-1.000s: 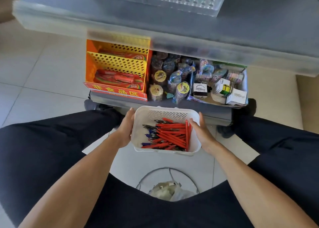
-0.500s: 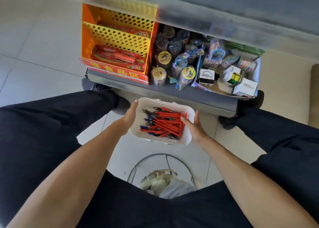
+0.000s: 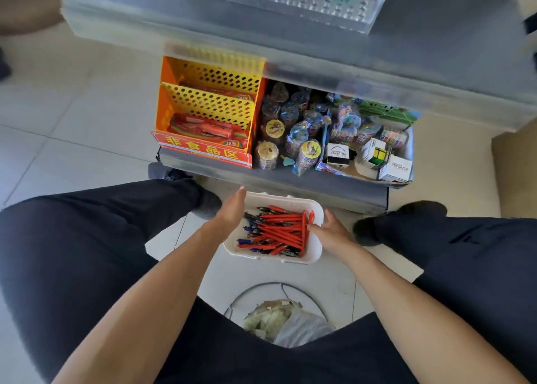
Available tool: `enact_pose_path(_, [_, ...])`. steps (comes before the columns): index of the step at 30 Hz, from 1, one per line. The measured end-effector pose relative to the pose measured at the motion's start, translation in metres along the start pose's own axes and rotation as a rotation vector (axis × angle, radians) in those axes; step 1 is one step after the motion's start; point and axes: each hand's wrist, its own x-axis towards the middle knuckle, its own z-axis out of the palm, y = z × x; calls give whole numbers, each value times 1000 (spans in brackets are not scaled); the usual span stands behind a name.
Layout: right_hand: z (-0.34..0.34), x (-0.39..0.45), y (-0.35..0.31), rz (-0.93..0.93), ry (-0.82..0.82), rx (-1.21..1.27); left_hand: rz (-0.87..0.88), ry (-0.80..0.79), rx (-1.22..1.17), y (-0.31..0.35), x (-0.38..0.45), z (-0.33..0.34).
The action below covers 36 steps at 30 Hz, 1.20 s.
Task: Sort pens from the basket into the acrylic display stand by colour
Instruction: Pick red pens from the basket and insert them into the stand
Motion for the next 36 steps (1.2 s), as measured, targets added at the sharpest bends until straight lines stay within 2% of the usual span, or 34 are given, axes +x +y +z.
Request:
enact_pose_path(3, [5, -7, -12, 37, 0, -63, 50, -93, -78, 18, -10, 1])
enact_pose_path(7, [21, -6, -24, 45, -66, -28, 116, -129, -275, 28, -15, 5])
enact_pose_path(11, [36, 8, -13, 37, -89, -149, 83, -141, -373, 22, -12, 7])
enact_pose_path(16, [53, 24, -7, 118, -111, -227, 42, -147, -453, 8, -5, 1])
enact_pose_path(24, [81, 66, 8, 149, -73, -264, 50, -71, -411, 5, 9, -1])
enact_pose_path(30, [88, 95, 17, 292, -44, -314, 66, 37, -481, -8, 11, -7])
enact_pose_path(36, [87, 93, 17, 151, 67, -357, 48, 87, -500, -24, 11, -11])
